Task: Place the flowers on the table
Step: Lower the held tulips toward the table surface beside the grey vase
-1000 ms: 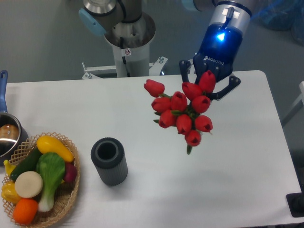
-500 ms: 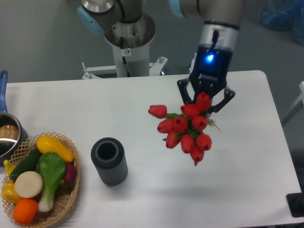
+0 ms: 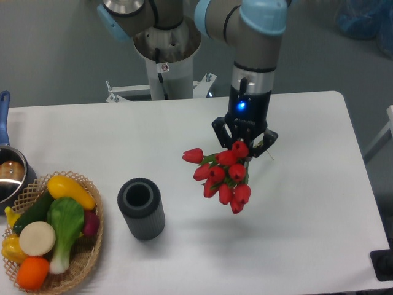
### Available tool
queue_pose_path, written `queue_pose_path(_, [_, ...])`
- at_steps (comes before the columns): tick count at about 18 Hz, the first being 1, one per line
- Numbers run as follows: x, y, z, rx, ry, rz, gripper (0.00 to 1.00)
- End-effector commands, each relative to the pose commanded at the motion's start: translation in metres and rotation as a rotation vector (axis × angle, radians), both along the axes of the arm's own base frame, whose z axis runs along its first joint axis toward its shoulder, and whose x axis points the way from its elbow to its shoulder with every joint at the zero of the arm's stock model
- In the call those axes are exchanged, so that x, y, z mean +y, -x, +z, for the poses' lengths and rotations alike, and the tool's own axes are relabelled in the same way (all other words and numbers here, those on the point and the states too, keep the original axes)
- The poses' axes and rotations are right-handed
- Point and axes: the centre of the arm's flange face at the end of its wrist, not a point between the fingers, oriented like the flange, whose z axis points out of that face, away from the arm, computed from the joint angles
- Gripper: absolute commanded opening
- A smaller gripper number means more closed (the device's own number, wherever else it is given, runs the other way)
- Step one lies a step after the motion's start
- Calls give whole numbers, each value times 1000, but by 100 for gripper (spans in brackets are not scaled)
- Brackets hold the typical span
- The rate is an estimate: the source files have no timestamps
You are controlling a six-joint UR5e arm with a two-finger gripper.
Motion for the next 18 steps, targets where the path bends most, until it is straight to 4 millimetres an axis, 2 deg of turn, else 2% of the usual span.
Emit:
queue_pose_path(2, [1,1,-9,-36,23,-3,25])
queue_pose_path(5, [6,2,-36,-68,124,-8,26])
queue_pose_path(8, [18,-3,-59,-86,183,-31,26])
queue_pose_path(18, [20,8,-96,-113,260,-30,27])
